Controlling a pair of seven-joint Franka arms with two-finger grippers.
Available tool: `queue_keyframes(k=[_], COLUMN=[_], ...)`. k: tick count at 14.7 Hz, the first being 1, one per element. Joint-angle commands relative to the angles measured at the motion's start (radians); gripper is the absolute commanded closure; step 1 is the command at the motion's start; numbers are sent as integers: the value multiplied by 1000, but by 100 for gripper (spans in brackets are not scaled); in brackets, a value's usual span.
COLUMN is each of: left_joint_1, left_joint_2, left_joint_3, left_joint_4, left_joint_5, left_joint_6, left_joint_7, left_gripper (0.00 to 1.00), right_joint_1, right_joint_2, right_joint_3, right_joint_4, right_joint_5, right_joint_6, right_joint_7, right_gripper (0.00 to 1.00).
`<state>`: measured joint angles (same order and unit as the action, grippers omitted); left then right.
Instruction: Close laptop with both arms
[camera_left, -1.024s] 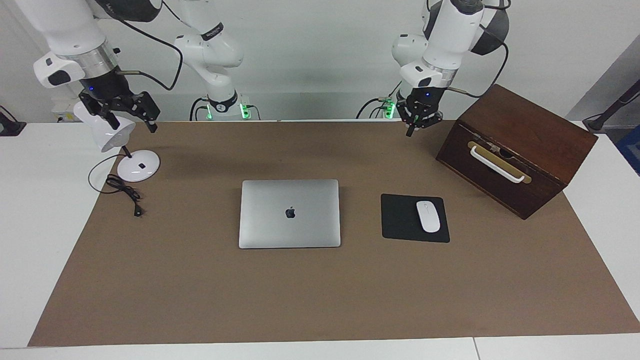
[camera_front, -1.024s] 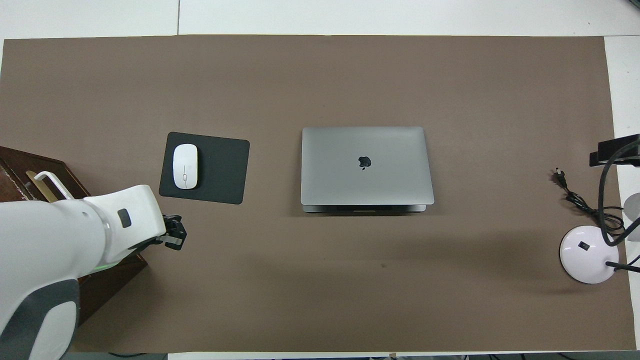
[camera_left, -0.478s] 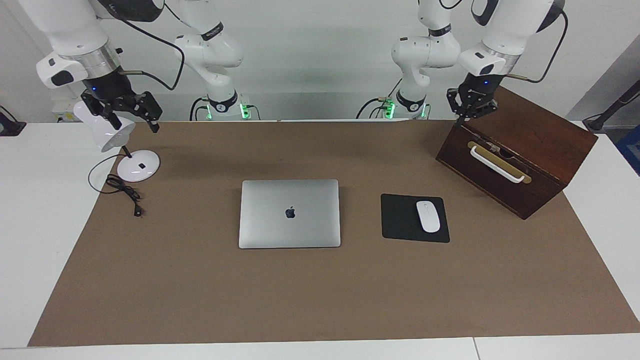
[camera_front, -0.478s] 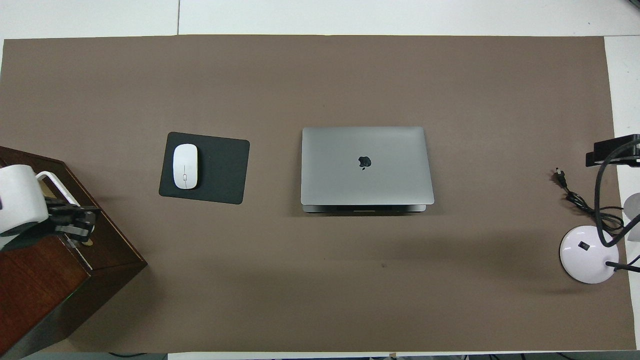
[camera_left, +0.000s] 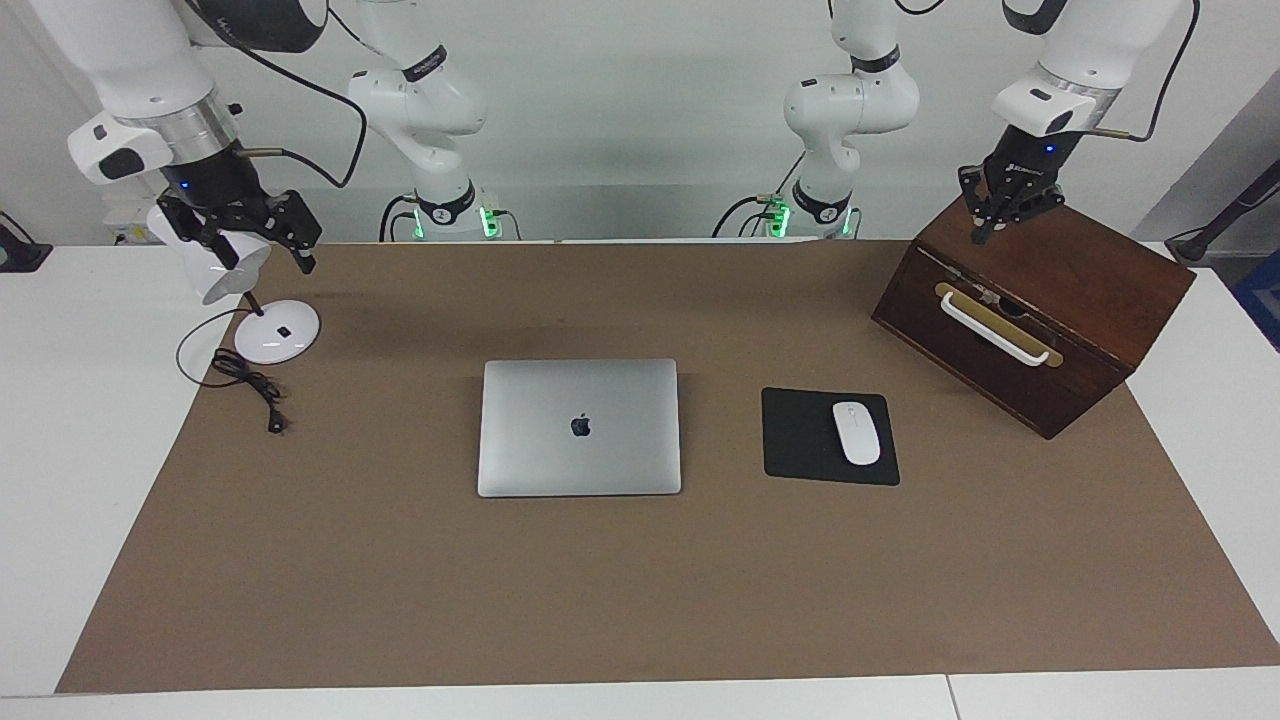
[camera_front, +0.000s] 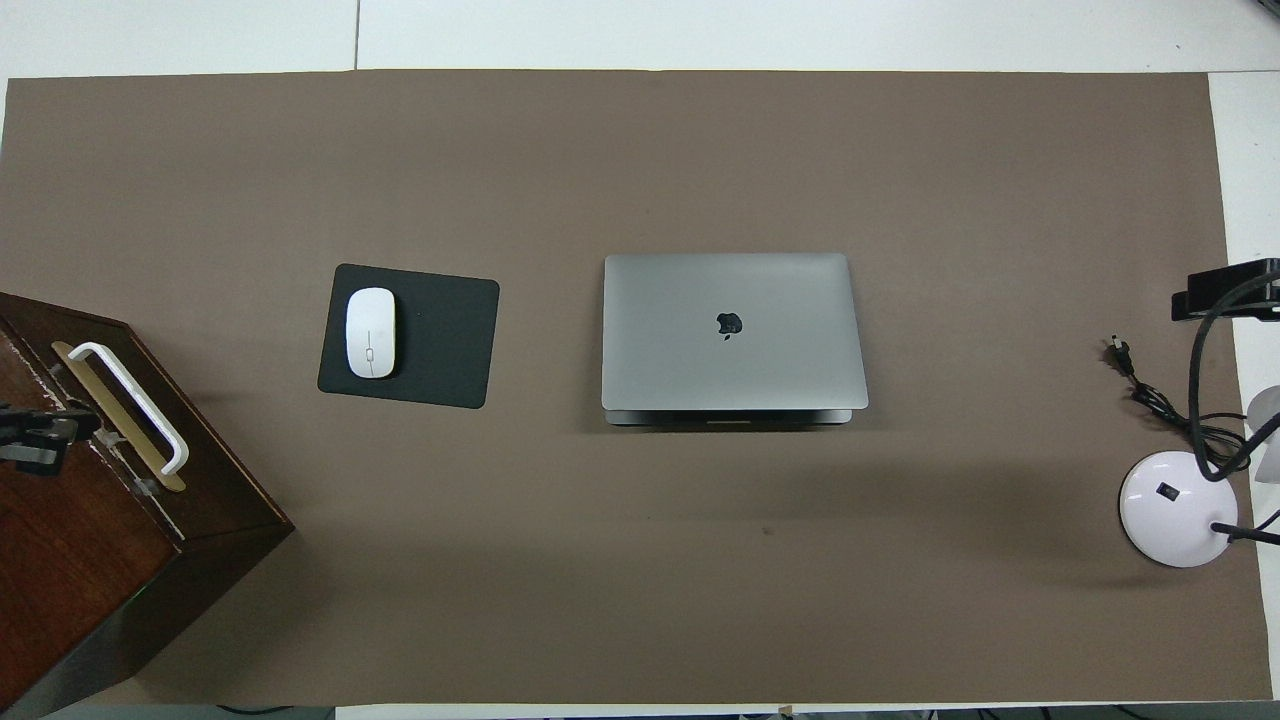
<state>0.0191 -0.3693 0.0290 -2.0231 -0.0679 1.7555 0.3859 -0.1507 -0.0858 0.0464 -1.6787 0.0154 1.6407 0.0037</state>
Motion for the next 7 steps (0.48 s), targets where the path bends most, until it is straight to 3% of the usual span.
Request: queue_keyframes(k=[1, 2, 3, 4, 7], left_joint_1=[41, 44, 44, 44, 44], left_joint_2=[39, 41, 52, 61, 111], left_joint_3=[-12, -12, -11, -12, -11], left_joint_4=[64, 72, 78, 95, 152], left_joint_5=[-1, -1, -1, -1, -1], left_joint_6=[-27, -24, -22, -21, -28], left_joint_7=[-54, -80, -122, -160, -174], left_gripper=[100, 82, 30, 0, 0], right_joint_1=[-10, -10, -10, -10, -12], right_joint_2=[-2, 0, 0, 0, 0], right_joint_3=[-3, -3, -3, -3, -3], right_joint_4=[-12, -13, -13, -15, -16], right_joint_5=[6, 6, 5, 6, 5], right_joint_6=[25, 27, 28, 28, 28], right_joint_7=[-37, -37, -37, -36, -36], right_gripper=[0, 0, 0, 0, 0])
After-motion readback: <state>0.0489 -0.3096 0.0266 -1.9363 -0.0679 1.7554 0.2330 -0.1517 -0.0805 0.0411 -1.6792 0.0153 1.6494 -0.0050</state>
